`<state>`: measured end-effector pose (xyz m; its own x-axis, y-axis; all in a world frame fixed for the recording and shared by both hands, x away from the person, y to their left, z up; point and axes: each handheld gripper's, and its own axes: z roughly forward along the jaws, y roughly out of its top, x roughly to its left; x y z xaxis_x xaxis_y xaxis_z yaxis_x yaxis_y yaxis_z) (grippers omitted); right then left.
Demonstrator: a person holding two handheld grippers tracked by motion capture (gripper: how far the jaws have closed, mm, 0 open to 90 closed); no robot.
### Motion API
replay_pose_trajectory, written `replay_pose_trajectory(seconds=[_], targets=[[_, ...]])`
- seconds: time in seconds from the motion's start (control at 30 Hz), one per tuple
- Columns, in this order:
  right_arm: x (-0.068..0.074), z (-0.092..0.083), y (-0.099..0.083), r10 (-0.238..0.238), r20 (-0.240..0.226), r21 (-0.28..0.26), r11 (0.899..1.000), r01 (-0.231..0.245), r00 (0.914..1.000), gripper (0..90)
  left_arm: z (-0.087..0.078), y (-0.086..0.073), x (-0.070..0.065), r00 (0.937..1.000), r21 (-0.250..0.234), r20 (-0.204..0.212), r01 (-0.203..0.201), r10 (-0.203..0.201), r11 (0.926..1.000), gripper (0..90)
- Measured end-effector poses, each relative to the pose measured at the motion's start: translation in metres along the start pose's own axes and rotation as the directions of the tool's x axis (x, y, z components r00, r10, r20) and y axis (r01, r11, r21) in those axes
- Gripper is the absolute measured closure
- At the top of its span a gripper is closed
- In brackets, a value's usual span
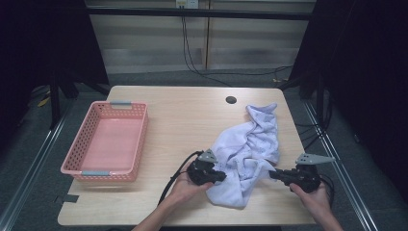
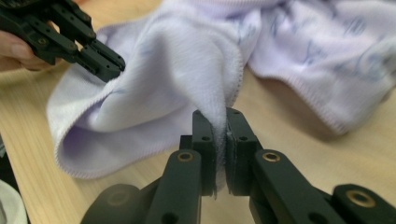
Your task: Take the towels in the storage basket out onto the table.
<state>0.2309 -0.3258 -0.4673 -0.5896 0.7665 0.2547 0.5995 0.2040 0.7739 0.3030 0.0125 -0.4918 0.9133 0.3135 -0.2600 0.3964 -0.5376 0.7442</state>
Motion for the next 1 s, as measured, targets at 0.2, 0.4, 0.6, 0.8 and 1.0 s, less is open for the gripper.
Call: replay_pose_trajectory(seconds=[0.2,0.4,0.6,0.8,1.0], targets=[[-0.005,-0.027,0.03,-0.018,0.003,-0.118,0.993,0.018,0.9998,86.1,-0.081,0.021,0.021,0.9976,-0.267,-0.03,0.052,-0.062,0.9623,85.4],[-0.007,-0.052,0.079,-0.033,0.021,-0.246,0.969,0.037,0.9993,86.4,-0.139,0.037,0.04,0.9893,-0.421,-0.089,0.068,-0.116,0.9046,85.6],[-0.004,-0.074,0.143,-0.063,0.045,-0.353,0.932,0.075,0.997,86.4,-0.183,0.064,0.05,0.9778,-0.533,-0.151,0.044,-0.145,0.8453,85.7],[-0.005,-0.081,0.204,-0.08,0.07,-0.393,0.914,0.101,0.9944,86.5,-0.216,0.099,0.053,0.9671,-0.588,-0.209,-0.006,-0.145,0.8085,85.7],[-0.007,-0.095,0.287,-0.082,0.122,-0.464,0.876,0.13,0.9892,86.7,-0.269,0.148,0.043,0.9507,-0.652,-0.288,-0.107,-0.115,0.7505,85.7]])
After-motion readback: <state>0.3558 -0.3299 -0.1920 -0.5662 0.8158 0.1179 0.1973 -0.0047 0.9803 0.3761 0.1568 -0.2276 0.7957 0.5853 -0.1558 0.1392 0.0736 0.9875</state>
